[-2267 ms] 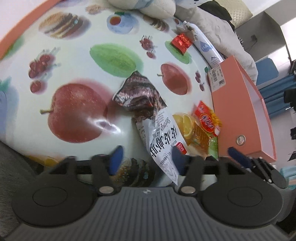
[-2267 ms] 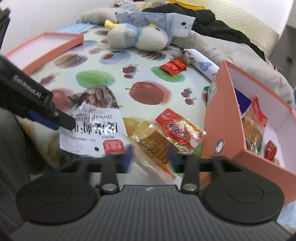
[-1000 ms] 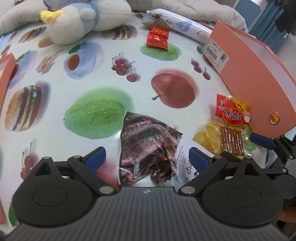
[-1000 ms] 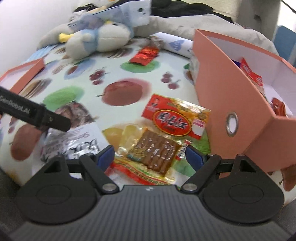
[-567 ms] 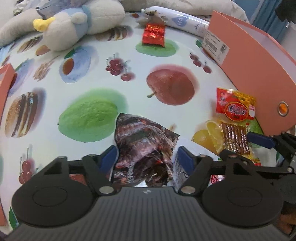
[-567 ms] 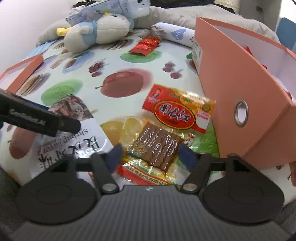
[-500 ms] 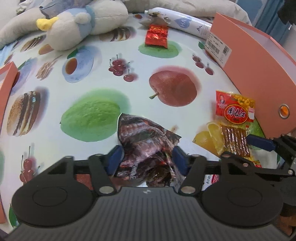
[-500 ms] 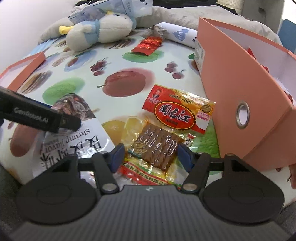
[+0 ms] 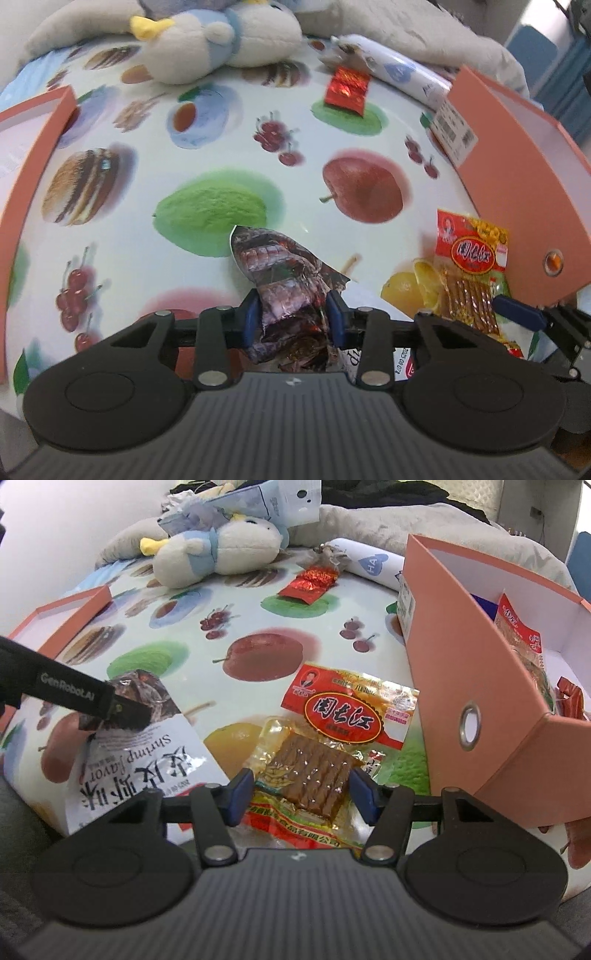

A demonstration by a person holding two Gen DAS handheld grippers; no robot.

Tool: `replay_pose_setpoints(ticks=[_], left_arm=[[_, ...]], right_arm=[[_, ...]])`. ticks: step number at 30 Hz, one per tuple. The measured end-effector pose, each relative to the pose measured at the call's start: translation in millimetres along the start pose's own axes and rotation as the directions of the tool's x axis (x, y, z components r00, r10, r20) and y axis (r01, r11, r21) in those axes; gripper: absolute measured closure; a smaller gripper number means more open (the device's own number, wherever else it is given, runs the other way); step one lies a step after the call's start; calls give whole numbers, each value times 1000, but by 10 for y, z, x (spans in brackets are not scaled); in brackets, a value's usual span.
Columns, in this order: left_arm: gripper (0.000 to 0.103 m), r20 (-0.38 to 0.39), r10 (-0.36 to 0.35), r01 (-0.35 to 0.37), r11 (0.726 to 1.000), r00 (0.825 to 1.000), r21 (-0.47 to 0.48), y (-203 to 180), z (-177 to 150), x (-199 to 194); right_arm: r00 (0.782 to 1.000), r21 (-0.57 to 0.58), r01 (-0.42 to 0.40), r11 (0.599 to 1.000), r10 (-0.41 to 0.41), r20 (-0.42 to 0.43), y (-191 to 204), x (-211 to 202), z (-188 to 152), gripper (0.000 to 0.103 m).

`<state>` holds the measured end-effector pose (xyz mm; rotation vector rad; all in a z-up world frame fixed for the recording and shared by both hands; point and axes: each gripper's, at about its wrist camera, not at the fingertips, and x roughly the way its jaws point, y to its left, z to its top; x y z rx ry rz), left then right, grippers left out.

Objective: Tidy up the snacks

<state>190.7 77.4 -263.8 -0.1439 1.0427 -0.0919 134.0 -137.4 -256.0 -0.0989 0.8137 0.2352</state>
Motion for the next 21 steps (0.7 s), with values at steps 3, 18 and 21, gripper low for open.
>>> replay_pose_setpoints(ticks=[3,18,21], left_arm=[[60,24,8,-8,1000,1000,-23,25,18,-125],[60,118,1,10,995,993,-97,-21,359,-660],[60,146,-9,20,997,989,-75,-114,493,-764]], right_arm=[[1000,-16,-3,1000,3,24,14,-86,38,44],[994,-52,-23,998,28,105,-44,-518,454,98],[992,-41,-14,999,19,125,-103,-572,581,97]])
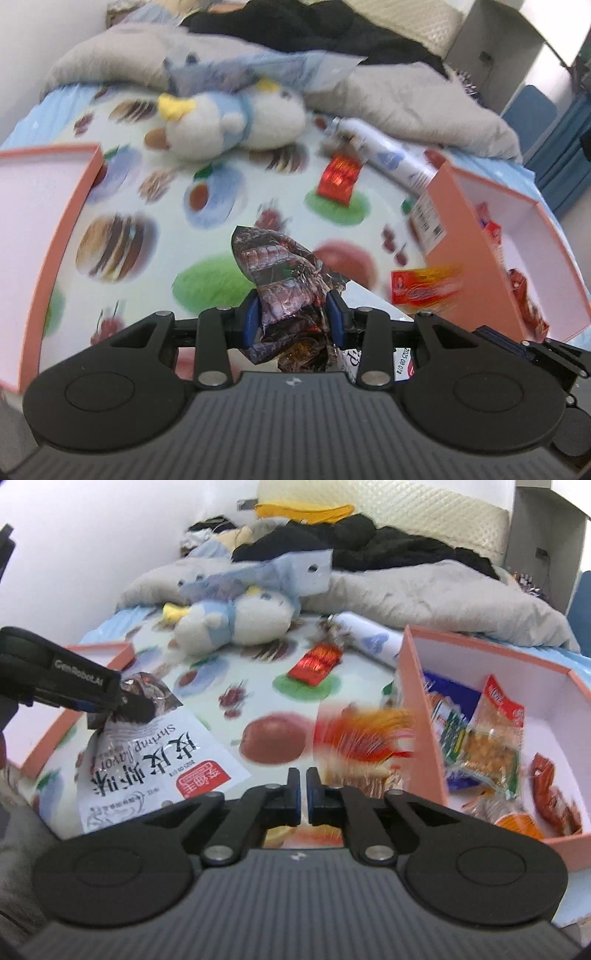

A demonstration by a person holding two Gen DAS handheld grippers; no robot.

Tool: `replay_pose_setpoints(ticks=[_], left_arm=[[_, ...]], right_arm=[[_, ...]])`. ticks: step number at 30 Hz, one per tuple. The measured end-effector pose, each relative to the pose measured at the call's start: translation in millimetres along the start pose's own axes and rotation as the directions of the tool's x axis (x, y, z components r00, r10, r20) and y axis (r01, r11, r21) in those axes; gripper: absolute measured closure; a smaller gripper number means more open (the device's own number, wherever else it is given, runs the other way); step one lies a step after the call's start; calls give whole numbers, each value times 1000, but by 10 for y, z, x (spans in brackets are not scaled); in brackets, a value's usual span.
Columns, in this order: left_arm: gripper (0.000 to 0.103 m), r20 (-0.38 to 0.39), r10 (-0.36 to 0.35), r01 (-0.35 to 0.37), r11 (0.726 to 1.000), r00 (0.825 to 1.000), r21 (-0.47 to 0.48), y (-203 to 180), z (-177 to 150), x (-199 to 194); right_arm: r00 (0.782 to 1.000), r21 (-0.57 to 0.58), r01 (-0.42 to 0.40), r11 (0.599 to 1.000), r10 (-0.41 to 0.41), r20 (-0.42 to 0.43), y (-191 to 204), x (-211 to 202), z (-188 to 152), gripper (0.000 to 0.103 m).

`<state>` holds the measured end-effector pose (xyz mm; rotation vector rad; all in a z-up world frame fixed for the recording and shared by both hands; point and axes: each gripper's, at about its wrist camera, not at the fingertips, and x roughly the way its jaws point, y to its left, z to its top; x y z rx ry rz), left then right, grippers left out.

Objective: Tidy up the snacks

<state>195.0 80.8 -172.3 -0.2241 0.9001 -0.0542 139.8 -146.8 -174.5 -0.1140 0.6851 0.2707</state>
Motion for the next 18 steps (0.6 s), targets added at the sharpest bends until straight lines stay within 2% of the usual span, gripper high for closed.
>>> replay_pose_setpoints(ticks=[2,4,6,9,13,14,15,16,18], left_arm=[[60,8,10,-10,1000,1000,20,-80,67,4],[60,8,-12,12,1000,1000,18,-128,84,37],[60,-2,-15,15,1000,1000,22,-165,58,122],[60,-26,-42,42,999,999,14,-178,-32,331],[60,-68,-60,60,998,996,1,-177,-86,645],[60,-73,-66,66,998,995,7,-189,-85,708],[60,-73,-65,67,998,995,21,-215,-73,775],[60,-75,-61,63,997,995,34,-237,-60,838],[60,-84,-46,51,997,995,55,-280,-25,966]], right_arm=[[1000,18,5,1000,-5,-11,-54,38,31,97],[1000,54,-4,999,5,-14,-108,43,2,96],[1000,65,12,998,-11,-17,-124,63,-87,95],[998,122,20,992,-12,-68,-159,155,-279,95],[994,234,-9,972,34,-101,-216,161,-537,92],[993,260,-15,965,44,-106,-227,161,-584,75],[993,298,-27,954,58,-98,-255,151,-637,54],[993,332,-42,943,75,-86,-278,141,-670,46],[993,389,-59,919,93,-69,-341,159,-703,47]])
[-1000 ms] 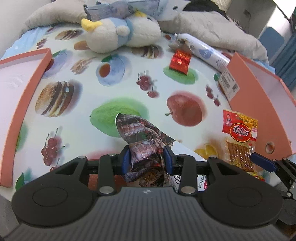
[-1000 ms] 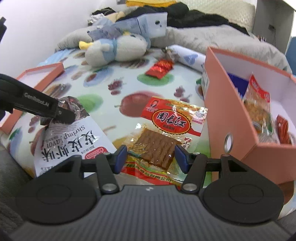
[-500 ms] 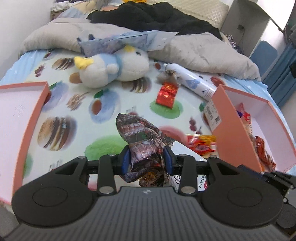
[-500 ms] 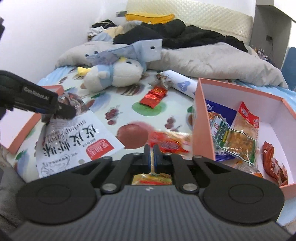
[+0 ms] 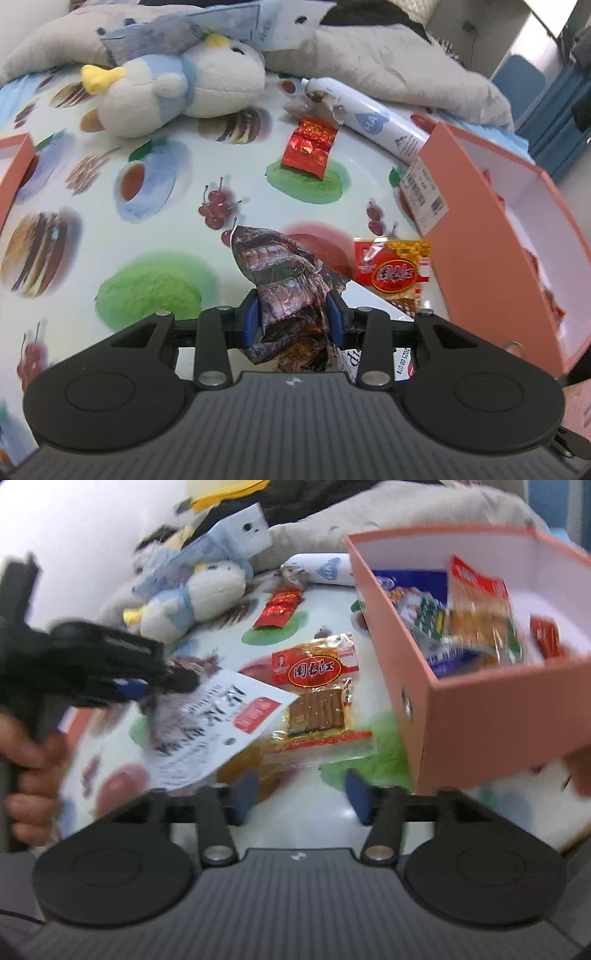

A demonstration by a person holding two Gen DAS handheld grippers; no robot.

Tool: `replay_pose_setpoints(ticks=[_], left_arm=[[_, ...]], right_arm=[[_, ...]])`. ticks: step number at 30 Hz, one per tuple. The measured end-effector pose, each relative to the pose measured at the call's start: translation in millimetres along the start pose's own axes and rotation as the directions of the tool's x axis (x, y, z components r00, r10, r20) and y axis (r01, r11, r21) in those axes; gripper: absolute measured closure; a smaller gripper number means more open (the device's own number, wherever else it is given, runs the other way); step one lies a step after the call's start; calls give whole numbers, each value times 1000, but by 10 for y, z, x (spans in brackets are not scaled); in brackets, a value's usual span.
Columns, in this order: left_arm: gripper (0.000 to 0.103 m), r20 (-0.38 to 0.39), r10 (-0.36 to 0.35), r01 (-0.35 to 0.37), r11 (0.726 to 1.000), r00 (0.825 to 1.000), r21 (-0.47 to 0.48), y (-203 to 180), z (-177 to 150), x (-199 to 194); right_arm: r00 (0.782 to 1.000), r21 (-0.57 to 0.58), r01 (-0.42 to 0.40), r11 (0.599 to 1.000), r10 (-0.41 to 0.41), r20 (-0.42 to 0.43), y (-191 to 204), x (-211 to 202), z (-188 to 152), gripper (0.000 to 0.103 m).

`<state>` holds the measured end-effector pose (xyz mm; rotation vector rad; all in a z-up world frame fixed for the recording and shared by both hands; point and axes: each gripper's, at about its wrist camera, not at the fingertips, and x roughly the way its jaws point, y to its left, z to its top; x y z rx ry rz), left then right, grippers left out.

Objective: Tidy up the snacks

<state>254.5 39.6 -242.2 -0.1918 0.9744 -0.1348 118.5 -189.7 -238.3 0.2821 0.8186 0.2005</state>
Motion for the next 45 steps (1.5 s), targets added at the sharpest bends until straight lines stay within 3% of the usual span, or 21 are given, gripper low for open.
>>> replay_pose_setpoints(ticks=[7,13,16,21,25,31,33,38,45], left_arm=[[60,-33,43,-41,997,999,62,-74,103,337],[60,-95,89,-81,993,991,90,-74,-19,539],[60,-85,98,-89,990,992,107,-89,-59,543],[60,-89,103,-93,990,991,108,-91,-51,554],[60,-91,105,-94,989,990,110,-85,-41,561],[60,-91,107,-96,989,990,111,-101,-41,555],[60,-93,103,-92,990,990,108,-99,-41,549],[60,-88,99,-92,992,991,87,-72,-51,436],[60,-30,92,-91,995,995,28,24,-20,-13]], right_arm=[[1000,239,-18,971,15,11,-287,144,13,45],[998,324,-55,944,47,34,-330,278,19,46],[999,364,-48,930,40,31,-356,360,29,46],[1000,403,-21,915,9,30,-379,456,35,61],[999,414,-5,910,-9,32,-371,509,48,67],[999,393,13,919,-33,42,-335,603,89,77],[998,366,40,930,-56,34,-288,634,113,89],[996,281,74,957,-83,17,-192,606,182,100],[994,75,92,993,-96,57,92,355,326,100]])
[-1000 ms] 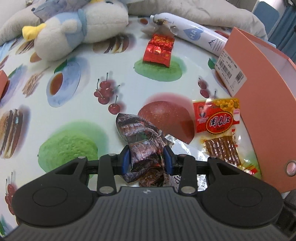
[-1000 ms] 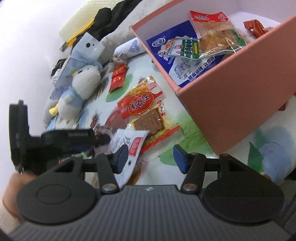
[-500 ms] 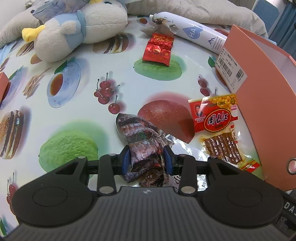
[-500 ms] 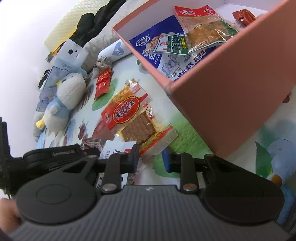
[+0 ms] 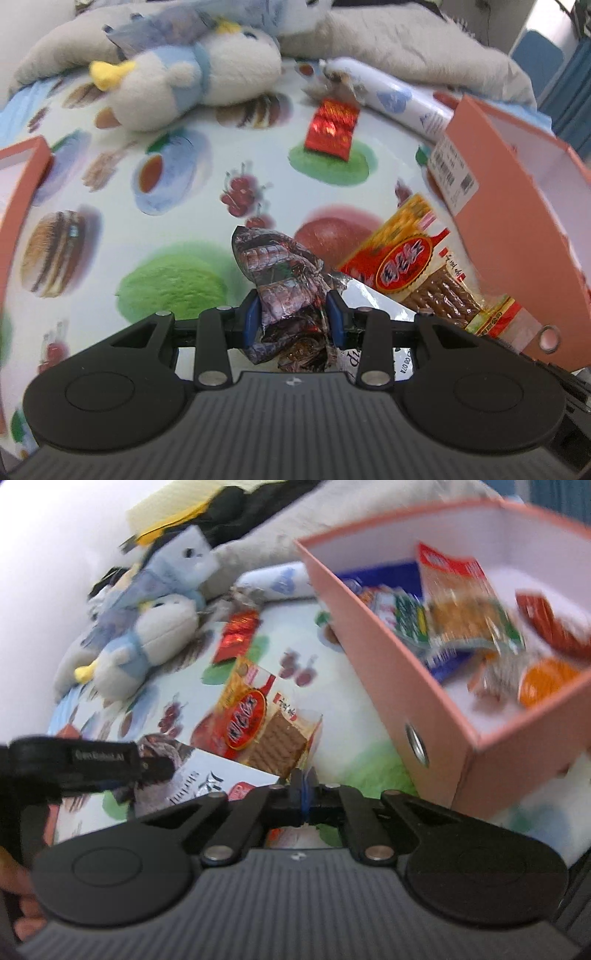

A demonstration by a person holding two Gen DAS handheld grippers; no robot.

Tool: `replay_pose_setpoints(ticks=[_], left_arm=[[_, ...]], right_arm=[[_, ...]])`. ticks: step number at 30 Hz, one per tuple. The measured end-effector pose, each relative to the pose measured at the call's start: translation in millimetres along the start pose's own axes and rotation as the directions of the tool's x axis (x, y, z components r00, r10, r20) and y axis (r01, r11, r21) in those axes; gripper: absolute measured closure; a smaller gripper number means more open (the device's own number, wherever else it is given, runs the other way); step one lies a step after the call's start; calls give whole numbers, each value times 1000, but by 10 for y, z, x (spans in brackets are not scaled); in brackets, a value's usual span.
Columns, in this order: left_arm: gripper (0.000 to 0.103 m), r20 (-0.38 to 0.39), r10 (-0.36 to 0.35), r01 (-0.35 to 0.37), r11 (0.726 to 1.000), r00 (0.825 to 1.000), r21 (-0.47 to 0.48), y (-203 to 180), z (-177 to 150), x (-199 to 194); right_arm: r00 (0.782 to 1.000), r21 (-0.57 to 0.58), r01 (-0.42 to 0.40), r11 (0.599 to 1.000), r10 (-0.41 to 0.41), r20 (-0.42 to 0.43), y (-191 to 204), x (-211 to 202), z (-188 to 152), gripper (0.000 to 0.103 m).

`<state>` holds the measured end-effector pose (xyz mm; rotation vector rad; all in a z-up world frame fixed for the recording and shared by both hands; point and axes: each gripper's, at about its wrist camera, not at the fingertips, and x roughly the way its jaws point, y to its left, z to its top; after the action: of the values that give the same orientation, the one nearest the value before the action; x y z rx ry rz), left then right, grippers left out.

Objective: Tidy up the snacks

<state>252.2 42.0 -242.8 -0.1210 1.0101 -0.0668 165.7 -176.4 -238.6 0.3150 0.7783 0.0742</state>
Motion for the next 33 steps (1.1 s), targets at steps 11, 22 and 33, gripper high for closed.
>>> replay_pose_setpoints(ticks=[11,22,33], left_arm=[[60,75,-14,15,1000,997,-9,-19,205,-663],[60,126,-54,49,998,991,45,-259,548,-1059],[60,84,-45,42,998,995,38,-227,396,-770]], right_arm=[[999,-169,-14,986,19,28,195,-356,428,100],[997,-243,-29,970,47,69,192,-682,878,100],[994,-143,-109,984,110,0,-94,-606,635,100]])
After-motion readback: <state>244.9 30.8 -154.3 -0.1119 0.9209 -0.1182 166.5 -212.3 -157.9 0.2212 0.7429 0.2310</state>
